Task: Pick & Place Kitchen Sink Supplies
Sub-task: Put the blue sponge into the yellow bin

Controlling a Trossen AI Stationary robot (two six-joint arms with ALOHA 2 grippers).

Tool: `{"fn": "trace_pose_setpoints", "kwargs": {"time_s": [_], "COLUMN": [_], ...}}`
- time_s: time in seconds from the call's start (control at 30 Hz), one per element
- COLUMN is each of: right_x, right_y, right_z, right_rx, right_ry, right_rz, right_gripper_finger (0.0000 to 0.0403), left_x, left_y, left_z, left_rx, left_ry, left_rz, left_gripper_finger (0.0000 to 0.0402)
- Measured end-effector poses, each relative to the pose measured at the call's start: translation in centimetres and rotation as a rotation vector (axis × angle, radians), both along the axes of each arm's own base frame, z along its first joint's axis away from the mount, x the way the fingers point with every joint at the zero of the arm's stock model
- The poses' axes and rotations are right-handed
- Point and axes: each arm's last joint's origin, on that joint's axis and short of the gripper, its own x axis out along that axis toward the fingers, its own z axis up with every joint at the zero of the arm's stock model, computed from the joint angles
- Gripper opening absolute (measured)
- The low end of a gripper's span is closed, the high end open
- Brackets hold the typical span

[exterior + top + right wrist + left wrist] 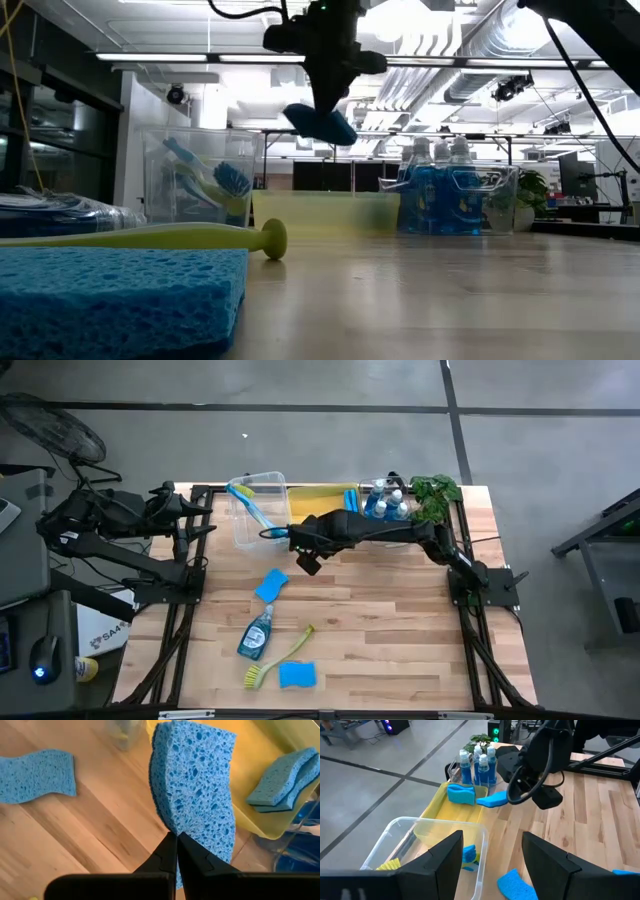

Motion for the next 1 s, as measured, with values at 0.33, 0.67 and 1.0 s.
{"fn": "trace_pose_setpoints", "kwargs": {"time_s": [0.33,0.67,1.0], "right_x": [1.3,2.6,3.6], "right_y": [0.0,1.3,3.1], "right_z": [0.3,0.8,1.5], "right_rx": [0.065,0.149,0.287], "right_ry": [-0.113,-0.252,-0.373], "right_rz": [0.109,0.222,0.455], "right_gripper_finger": [0.0000,0.0000,0.0000], "left_x": [0.0,0.0,0.0], "left_y": [-0.1,-0.1,-0.1], "left_z": [0.0,0.0,-0.1], "left_rx": [-0.014,-0.015,-0.014], "left_ry": [0.001,0.002,0.008], "left_rz": [-0.021,-0.022,-0.022], "left_gripper_finger": [0.0200,0.0200,0.0200]}}
